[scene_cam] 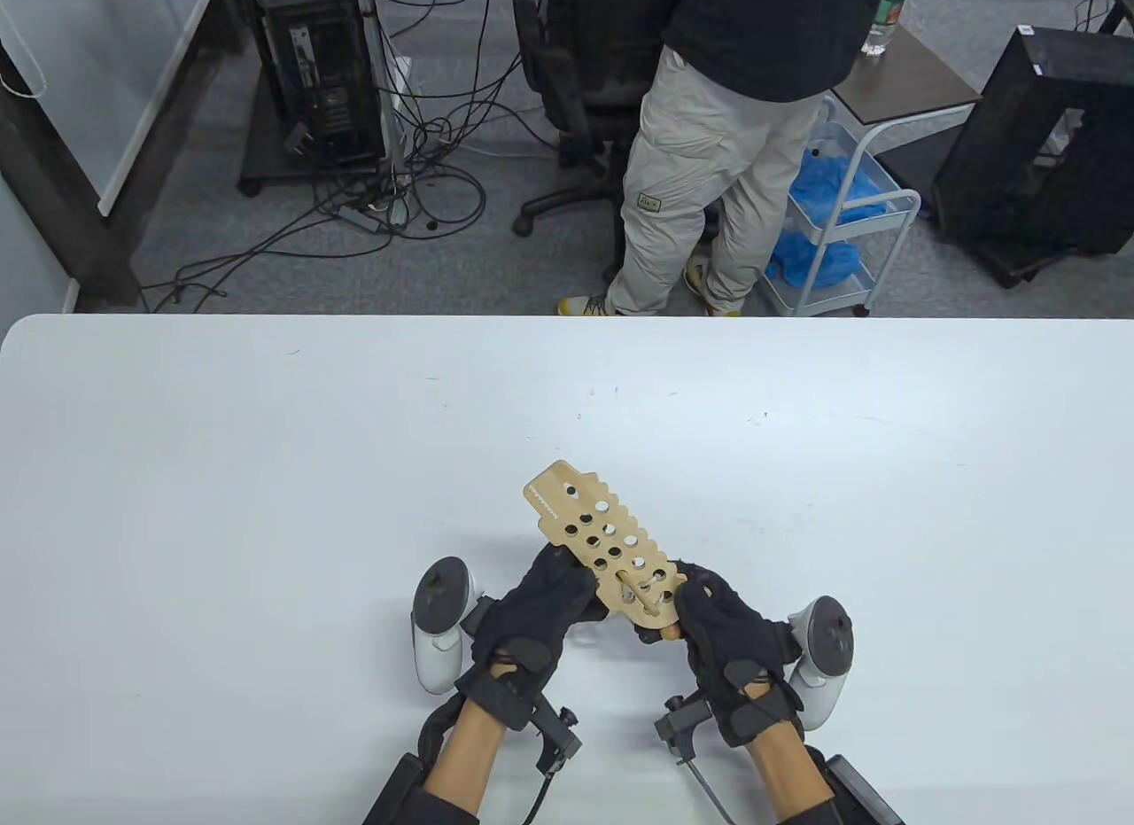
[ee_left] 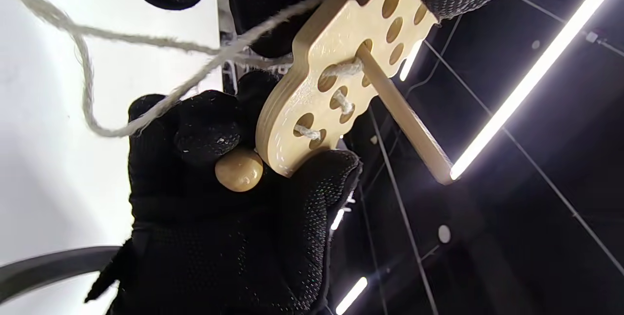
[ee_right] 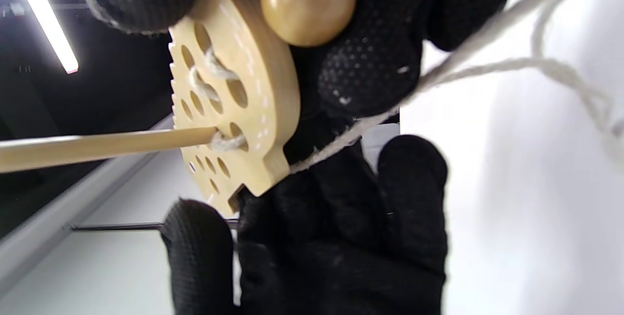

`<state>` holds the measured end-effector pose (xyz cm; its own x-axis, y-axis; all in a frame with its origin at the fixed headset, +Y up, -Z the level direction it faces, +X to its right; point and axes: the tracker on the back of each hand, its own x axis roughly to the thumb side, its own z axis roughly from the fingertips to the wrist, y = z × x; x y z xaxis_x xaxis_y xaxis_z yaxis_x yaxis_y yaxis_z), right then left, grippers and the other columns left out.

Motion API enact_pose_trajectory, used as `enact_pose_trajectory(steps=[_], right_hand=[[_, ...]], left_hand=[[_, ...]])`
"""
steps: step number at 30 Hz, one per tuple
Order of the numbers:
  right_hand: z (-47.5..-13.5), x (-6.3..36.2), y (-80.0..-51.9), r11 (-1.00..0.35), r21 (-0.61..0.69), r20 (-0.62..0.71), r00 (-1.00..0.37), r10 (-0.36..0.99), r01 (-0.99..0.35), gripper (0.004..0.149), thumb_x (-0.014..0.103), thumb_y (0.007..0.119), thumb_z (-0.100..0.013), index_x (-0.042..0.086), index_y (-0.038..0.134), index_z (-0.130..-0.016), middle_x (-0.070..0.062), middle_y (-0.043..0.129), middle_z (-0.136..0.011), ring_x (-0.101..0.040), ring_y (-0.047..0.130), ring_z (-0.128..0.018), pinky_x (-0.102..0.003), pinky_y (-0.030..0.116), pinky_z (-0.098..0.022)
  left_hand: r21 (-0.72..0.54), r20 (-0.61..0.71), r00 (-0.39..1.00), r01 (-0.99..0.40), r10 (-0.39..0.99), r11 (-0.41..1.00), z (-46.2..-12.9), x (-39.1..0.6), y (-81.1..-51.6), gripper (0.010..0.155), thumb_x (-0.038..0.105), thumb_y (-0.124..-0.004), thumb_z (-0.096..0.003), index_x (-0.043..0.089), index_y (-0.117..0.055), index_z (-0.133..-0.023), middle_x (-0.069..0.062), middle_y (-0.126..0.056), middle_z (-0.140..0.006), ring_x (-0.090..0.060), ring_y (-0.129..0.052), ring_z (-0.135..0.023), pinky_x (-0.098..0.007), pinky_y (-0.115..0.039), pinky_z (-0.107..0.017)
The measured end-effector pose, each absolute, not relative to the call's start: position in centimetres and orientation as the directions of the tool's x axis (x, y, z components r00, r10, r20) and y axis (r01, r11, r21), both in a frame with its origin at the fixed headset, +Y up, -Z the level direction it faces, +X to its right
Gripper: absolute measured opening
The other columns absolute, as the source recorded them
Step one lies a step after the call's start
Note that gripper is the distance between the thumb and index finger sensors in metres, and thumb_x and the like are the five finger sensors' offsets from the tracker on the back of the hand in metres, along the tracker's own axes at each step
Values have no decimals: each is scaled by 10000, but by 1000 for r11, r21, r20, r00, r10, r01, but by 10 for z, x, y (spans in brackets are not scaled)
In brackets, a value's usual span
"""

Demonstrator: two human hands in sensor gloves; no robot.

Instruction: Remove rope from all holes on crocodile lacing toy

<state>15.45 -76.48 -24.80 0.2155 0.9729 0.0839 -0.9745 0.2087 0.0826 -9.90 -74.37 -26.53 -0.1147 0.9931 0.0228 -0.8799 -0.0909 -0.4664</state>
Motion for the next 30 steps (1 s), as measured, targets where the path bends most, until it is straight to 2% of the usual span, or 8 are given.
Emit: enact_pose_trajectory(steps=[4, 11, 15, 21, 27, 30], right_hand=[[-248, 154, -760, 189, 89, 108, 198, 974, -978, 489, 374, 856, -401, 86, 847, -796, -185, 984, -666, -343, 999, -477, -621, 740, -500], [-249, 159, -744, -63, 124, 225, -33, 974, -990, 485, 363, 916, -383, 90, 871, -781, -164, 1027, -663, -335, 1051, -491, -616, 771, -500], [-246, 163, -737, -165, 47, 288, -145, 947, -985, 470, 349, 889, -391, 86, 878, -779, -177, 1028, -654, -342, 1048, -476, -606, 778, -491], [-241, 167, -732, -167, -83, 316, -185, 931, -982, 468, 349, 883, -389, 85, 882, -775, -186, 1023, -643, -341, 1039, -457, -597, 776, -491], [-240, 170, -730, -117, -115, 314, -148, 938, -986, 467, 351, 880, -390, 92, 879, -779, -186, 1017, -648, -346, 1031, -457, -593, 775, -483], [-238, 171, -729, -137, -149, 313, -179, 933, -979, 466, 355, 878, -390, 100, 877, -781, -181, 1014, -654, -344, 1029, -462, -591, 773, -487]], left_hand=[[-464, 5, -138, -878, 990, -120, -266, -100, -746, 641, 488, -635, -579, 316, -427, -1160, 47, -801, -1053, -217, -809, -926, -602, -645, -715], [-456, 14, -134, -883, 991, -113, -267, -102, -745, 642, 440, -630, -565, 303, -422, -1156, 82, -847, -1027, -205, -836, -913, -598, -661, -710], [-432, -11, -83, -898, 997, -79, -267, -102, -746, 647, 436, -621, -567, 268, -415, -1157, 63, -849, -1034, -226, -815, -932, -604, -652, -708], [-362, -10, 33, -932, 999, 27, -265, -105, -747, 696, 547, -616, -566, 269, -418, -1173, -28, -749, -1106, -300, -711, -987, -644, -583, -718], [-265, 68, 226, -935, 972, 236, -263, -108, -737, 603, 549, -658, -544, 322, -627, -1102, -55, -726, -1099, -310, -693, -977, -647, -577, -709], [-258, 78, 245, -931, 966, 257, -262, -107, -735, 587, 549, -673, -535, 301, -694, -1066, -57, -767, -1064, -307, -730, -943, -647, -593, -698]])
